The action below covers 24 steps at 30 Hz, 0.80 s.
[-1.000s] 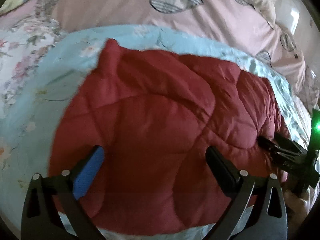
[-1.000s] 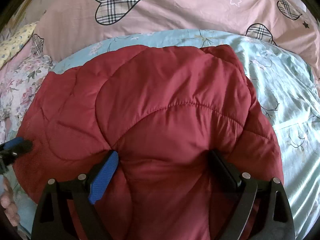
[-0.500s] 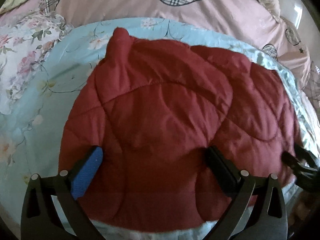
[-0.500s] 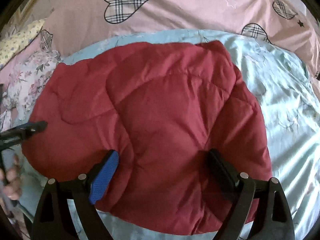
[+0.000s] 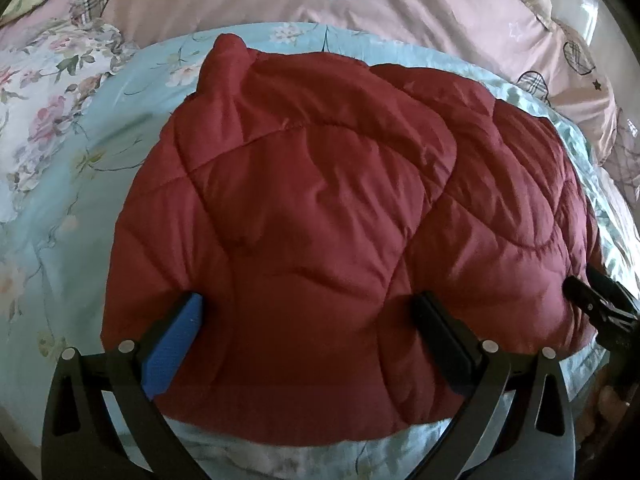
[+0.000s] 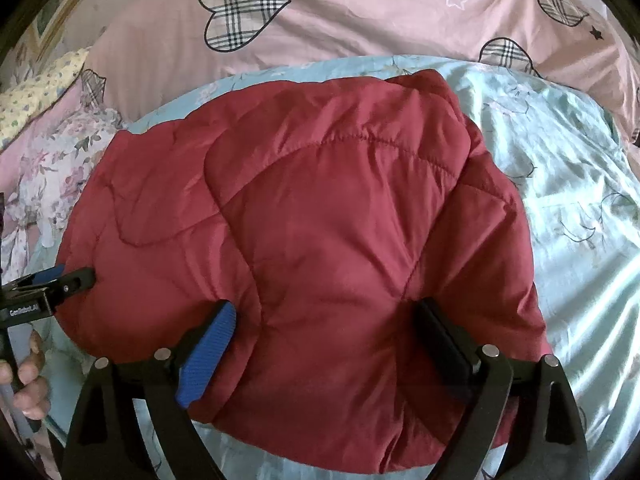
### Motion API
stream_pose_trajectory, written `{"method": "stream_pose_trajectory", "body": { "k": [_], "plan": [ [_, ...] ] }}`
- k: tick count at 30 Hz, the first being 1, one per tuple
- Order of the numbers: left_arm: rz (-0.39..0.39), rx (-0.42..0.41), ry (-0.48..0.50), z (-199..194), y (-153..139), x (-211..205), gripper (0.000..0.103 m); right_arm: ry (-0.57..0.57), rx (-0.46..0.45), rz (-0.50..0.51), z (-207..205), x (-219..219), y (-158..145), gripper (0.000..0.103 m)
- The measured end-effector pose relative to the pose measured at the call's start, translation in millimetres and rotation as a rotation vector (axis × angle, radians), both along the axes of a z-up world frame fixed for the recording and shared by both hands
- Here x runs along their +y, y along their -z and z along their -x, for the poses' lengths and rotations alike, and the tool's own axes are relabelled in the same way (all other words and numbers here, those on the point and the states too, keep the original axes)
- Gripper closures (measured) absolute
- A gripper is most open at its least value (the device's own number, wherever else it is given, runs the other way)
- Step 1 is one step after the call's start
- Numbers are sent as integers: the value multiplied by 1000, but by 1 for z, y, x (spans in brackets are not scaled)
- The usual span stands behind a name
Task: Fold large clothes
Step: 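Press and smooth the folded red coat flat with both grippers, then lift both grippers away from the folded coat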
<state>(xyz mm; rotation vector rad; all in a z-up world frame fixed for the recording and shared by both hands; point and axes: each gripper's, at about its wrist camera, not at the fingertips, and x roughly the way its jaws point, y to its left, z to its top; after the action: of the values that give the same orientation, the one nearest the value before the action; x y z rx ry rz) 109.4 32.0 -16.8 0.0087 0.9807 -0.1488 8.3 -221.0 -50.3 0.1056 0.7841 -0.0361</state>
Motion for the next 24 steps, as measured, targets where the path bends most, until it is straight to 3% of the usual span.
{"method": "stream_pose_trajectory", "body": {
  "k": [11, 16, 24],
  "plan": [
    [-15, -8, -11, -4, 4, -2, 0, 10, 5, 4, -1, 4, 1, 8],
    [-15, -2, -11, -5, 3, -2, 0, 16, -17, -3, 4, 7, -17, 9],
    [-22, -3, -12, -5, 3, -1, 0, 2, 15, -8, -4, 0, -1, 7]
  ]
}}
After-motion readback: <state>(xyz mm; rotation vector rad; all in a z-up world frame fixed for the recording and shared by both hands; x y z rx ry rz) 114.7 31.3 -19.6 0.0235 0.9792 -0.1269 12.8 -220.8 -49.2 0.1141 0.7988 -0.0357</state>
